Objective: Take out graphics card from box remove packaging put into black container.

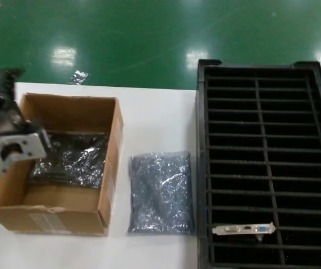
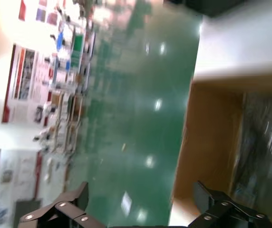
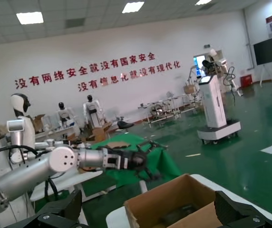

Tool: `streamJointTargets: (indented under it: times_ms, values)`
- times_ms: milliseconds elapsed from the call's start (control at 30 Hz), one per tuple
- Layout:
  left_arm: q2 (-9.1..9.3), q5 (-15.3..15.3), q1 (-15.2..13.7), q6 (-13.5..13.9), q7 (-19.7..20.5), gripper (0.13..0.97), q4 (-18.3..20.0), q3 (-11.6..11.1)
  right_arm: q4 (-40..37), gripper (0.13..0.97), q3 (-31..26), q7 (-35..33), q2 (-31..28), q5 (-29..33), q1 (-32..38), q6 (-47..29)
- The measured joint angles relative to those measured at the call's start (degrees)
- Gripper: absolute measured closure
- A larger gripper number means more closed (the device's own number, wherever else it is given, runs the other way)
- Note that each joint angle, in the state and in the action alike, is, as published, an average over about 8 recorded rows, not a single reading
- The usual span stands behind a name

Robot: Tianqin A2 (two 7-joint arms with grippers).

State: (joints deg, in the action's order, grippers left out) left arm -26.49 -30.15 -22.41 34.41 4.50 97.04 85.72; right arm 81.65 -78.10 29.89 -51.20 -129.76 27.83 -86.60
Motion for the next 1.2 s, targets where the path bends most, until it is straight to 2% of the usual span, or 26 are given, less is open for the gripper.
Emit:
streamJointTargets:
  times_ms: [233,533,1200]
  values:
    - [0.75,-5.1,1.4,-2.0,0.1,0.282,-0.5,0.5,0.7,0.129,-0.9,-2.0,2.3,1.8,-1.9,5.9]
    - [1.83,-13.7,4.0,-6.1,-0.5,0.174,-1.1,1.2,1.9,0.129,-2.5,-5.6,6.3,5.0,-5.2,16.1]
    - [4.32,-33.5,10.1,-15.6,-1.8,0.132,-2.5,2.8,4.6,0.129,-6.2,-13.7,15.6,12.2,-12.7,39.6]
